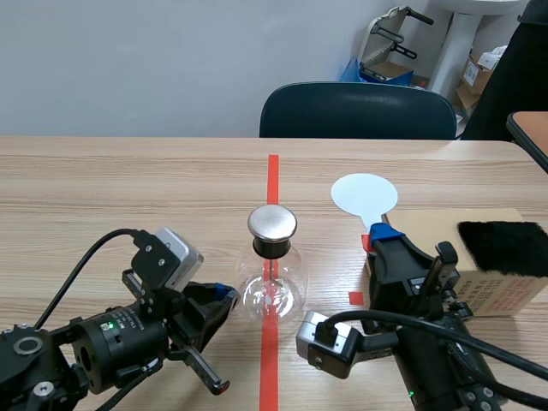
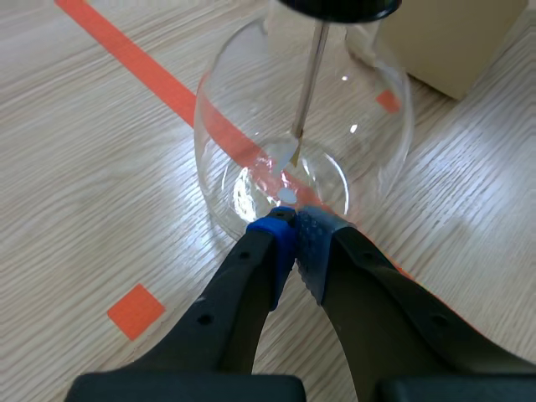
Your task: Do the electroscope experiment
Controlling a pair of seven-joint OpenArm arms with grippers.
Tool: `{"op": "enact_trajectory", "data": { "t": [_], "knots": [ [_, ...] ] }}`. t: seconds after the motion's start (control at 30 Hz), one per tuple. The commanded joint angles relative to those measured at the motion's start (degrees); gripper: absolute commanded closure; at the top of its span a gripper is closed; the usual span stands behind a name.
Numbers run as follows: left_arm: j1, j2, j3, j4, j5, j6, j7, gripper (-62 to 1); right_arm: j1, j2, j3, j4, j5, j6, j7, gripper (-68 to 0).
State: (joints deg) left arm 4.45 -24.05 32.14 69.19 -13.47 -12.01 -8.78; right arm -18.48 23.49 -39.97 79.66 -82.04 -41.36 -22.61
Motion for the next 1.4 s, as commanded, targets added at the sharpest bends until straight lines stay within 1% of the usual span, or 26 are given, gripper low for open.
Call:
{"op": "enact_trajectory", "data": {
  "t": [0.0, 0.13, 0.23, 0.3, 0.4, 0.43, 0.53, 0.6, 0.8, 0.97, 1.03, 1.2, 1.37],
  "knots": [
    [0.31, -0.61, -0.02, 1.84, -0.37, -0.11, -0.90, -1.7, 0.37, 0.33, 0.20, 1.29, -0.26, -3.50, -0.39, -1.5],
    [0.48, -0.92, -0.13, 1.95, -0.37, 0.15, -0.87, -1.7, 0.37, 0.33, 0.20, 1.29, -0.26, -3.50, -0.35, -1.5],
    [1.09, -0.90, -0.13, 2.03, -0.35, 1.03, -1.09, -1.7, 0.37, 0.33, 0.20, 1.29, -0.26, -3.50, -0.11, -1.5],
    [1.77, -0.90, -0.13, 2.03, -0.20, 2.29, -2.40, -1.7, 0.37, 0.33, 0.20, 1.29, -0.26, -3.50, 0.66, -1.5],
    [2.56, -0.90, -0.11, 2.03, 1.53, 3.15, -4.63, -1.7, 0.37, 0.33, 0.20, 1.66, -0.26, -3.50, 2.49, -1.5],
    [2.64, -0.87, -0.11, 2.03, 2.25, 3.17, -4.76, -1.7, 0.37, 0.33, 0.20, 1.92, -0.26, -3.50, 3.10, -1.5],
    [2.75, -0.87, -0.11, 2.03, 2.82, 3.39, -4.85, -1.7, 0.37, 0.33, 0.20, 2.89, -0.26, -3.50, 5.16, -1.5],
    [3.17, -0.87, -0.11, 2.03, 4.09, 3.43, -5.33, -1.7, 0.37, 0.33, 0.20, 3.32, -0.26, -3.50, 6.62, -1.5],
    [4.00, -0.74, -0.13, 2.03, 4.31, 3.98, -8.13, -1.7, 0.37, 0.33, 0.20, 3.56, -0.28, -3.50, 11.56, -1.5],
    [4.31, -0.74, -0.11, 2.03, 4.11, 4.22, -8.15, -1.7, 0.37, 0.31, 0.13, 3.56, -0.28, -3.50, 16.55, -1.5],
    [4.44, -0.74, -0.11, 2.03, 4.11, 5.18, -8.04, -1.7, 0.37, 0.31, 0.13, 3.56, -0.26, -3.50, 18.05, -1.5],
    [4.44, -0.74, -0.11, 2.03, 4.15, 9.27, -6.19, -1.7, 0.37, 0.33, 0.13, 3.56, -0.26, -3.50, 20.83, -1.5],
    [4.44, -0.74, -0.11, 2.01, 4.15, 10.01, -6.19, -1.7, 0.37, 0.33, 0.15, 3.56, -0.26, -3.50, 22.67, -1.5]
  ]
}}
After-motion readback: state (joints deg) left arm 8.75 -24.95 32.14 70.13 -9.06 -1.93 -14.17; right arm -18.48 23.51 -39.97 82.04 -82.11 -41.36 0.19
